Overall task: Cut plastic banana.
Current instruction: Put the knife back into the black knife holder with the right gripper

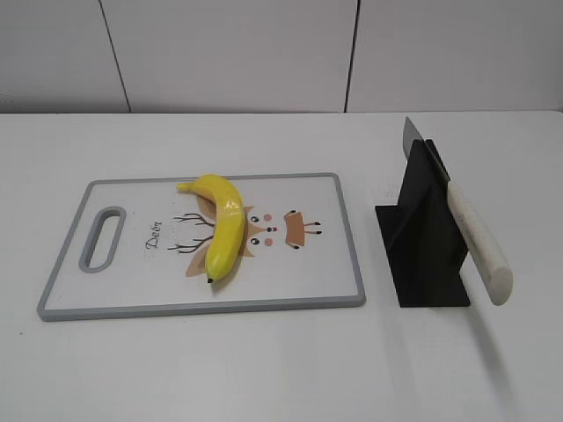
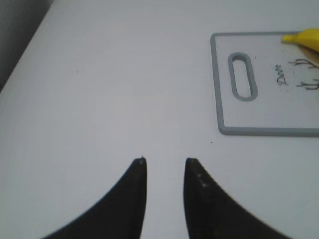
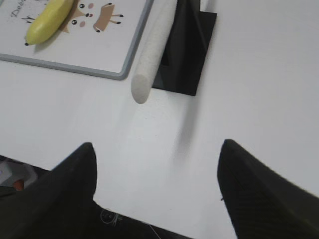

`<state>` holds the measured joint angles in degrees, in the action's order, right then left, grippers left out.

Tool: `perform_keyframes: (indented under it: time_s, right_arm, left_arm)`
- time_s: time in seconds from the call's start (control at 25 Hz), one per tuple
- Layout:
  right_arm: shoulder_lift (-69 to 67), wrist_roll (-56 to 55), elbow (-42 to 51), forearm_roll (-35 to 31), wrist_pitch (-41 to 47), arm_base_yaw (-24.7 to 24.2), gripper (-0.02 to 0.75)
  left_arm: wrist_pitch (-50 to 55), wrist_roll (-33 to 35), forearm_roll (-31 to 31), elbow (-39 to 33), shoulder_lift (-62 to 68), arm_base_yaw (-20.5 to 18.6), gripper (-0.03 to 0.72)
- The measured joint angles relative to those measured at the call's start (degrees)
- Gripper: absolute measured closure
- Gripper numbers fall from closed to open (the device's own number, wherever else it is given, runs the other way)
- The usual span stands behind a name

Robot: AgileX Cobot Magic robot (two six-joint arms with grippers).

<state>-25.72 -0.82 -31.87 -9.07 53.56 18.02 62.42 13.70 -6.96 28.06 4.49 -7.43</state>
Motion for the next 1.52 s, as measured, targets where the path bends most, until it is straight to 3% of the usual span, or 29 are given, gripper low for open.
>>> perform_keyframes:
  time_s: [0.28,0.64,0.92,1.36,1.52]
  right_arm:
    - [7.59,-0.64,1.11,3.43,0.81,0.00,0.164]
    - [18.23,1.24,1.85,8.37,5.75,0.00,0.163]
    - [25.54,2.06,2.90,9.53,5.78,0.00,0.163]
    - [25.99,2.17,2.90,10.15,5.78,-0.12,0.164]
    - [26.03,2.17,2.90,10.10,5.78,-3.57,0.164]
  left_arm:
    - [0.05,0.00,-0.01,0.05,-4.75,0.81,0.459]
    - [0.00,0.00,0.05,0.05,-4.81,11.62,0.460]
    - [0.00,0.00,0.05,0.05,-4.81,12.11,0.460]
    - [0.00,0.00,0.00,0.05,-4.81,12.12,0.460]
    - [0.00,0.00,0.00,0.05,-4.81,12.12,0.460]
